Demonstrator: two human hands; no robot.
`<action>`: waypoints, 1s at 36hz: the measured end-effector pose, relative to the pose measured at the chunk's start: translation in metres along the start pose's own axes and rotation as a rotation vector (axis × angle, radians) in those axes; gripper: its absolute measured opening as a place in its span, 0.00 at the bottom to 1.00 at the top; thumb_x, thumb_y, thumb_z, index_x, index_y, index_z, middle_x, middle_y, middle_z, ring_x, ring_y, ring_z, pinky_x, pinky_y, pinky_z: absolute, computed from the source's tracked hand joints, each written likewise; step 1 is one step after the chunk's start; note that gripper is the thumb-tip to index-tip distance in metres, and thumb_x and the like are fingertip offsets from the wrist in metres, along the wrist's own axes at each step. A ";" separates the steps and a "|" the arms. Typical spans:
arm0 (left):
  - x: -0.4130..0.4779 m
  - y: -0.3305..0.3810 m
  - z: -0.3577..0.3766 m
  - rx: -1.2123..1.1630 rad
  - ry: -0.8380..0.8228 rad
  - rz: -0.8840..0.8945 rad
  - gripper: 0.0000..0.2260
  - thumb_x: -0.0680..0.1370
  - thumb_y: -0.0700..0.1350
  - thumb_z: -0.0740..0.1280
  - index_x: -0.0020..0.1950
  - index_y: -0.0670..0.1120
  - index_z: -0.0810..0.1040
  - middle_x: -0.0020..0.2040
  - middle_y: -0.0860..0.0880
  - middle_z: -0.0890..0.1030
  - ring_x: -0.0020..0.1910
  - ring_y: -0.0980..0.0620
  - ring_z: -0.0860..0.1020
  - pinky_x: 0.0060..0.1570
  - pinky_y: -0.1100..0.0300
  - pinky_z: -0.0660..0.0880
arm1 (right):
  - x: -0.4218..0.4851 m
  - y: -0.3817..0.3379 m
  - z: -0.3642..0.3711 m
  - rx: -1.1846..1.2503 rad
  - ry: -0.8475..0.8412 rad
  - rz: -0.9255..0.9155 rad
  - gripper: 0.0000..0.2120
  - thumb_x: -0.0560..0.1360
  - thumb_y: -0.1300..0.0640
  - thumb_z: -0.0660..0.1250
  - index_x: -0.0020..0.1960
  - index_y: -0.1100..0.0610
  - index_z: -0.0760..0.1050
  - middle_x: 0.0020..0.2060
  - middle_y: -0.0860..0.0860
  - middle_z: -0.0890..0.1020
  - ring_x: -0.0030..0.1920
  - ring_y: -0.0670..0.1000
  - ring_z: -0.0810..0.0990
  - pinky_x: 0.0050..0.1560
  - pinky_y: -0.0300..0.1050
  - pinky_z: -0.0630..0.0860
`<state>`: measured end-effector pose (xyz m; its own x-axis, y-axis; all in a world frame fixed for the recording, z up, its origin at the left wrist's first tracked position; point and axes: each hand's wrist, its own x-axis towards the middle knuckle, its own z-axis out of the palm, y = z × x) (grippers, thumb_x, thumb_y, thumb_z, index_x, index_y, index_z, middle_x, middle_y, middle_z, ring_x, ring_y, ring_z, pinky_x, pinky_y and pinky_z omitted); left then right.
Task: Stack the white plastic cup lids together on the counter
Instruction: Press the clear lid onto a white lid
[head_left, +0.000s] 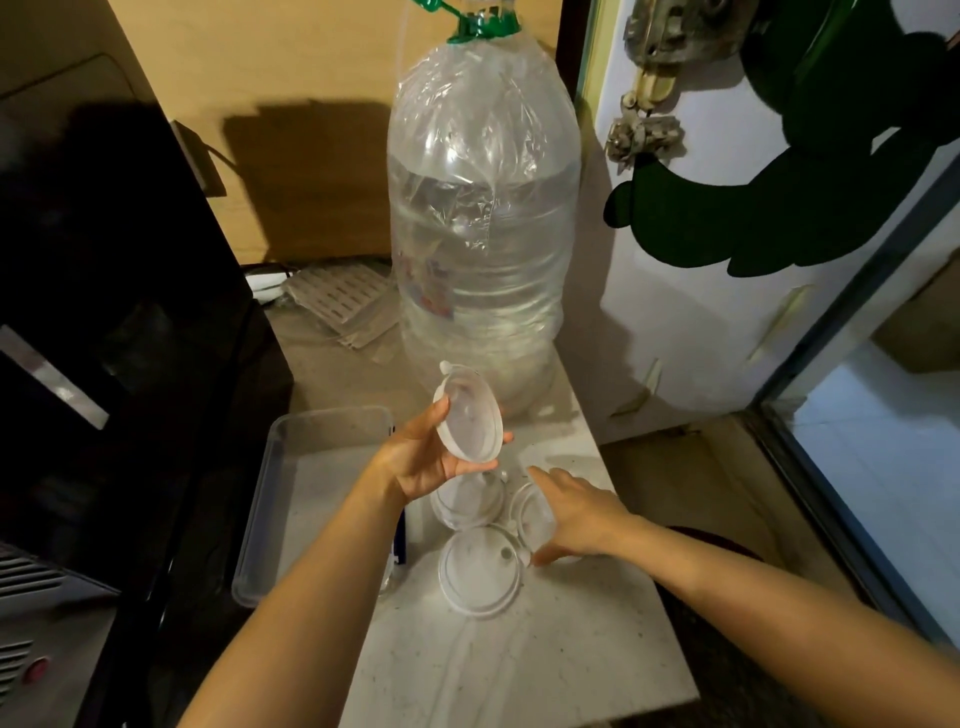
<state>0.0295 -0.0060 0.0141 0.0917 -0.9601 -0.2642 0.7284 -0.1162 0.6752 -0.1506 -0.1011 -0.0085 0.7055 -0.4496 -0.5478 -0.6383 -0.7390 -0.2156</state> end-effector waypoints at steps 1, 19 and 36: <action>-0.001 -0.001 0.000 0.003 0.001 0.001 0.47 0.45 0.53 0.83 0.61 0.43 0.71 0.49 0.40 0.83 0.49 0.38 0.82 0.37 0.49 0.82 | 0.000 0.000 0.001 0.005 0.012 -0.001 0.51 0.65 0.41 0.72 0.76 0.49 0.44 0.76 0.53 0.56 0.74 0.57 0.59 0.67 0.54 0.66; -0.013 -0.006 0.004 -0.028 -0.014 0.043 0.47 0.47 0.54 0.83 0.63 0.45 0.70 0.58 0.38 0.75 0.53 0.40 0.81 0.40 0.49 0.82 | -0.026 -0.008 -0.091 0.517 0.402 -0.114 0.47 0.57 0.41 0.73 0.72 0.47 0.59 0.71 0.47 0.67 0.69 0.51 0.68 0.65 0.52 0.71; -0.014 0.006 0.030 0.010 -0.074 0.166 0.45 0.48 0.53 0.83 0.60 0.45 0.69 0.46 0.45 0.85 0.45 0.48 0.84 0.40 0.51 0.81 | -0.038 -0.065 -0.104 0.588 0.399 -0.389 0.45 0.65 0.50 0.75 0.75 0.52 0.55 0.72 0.49 0.65 0.70 0.49 0.66 0.65 0.42 0.67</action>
<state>0.0122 -0.0004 0.0428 0.1599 -0.9823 -0.0978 0.7008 0.0432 0.7120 -0.1034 -0.0882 0.1103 0.8962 -0.4418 -0.0402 -0.3035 -0.5444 -0.7820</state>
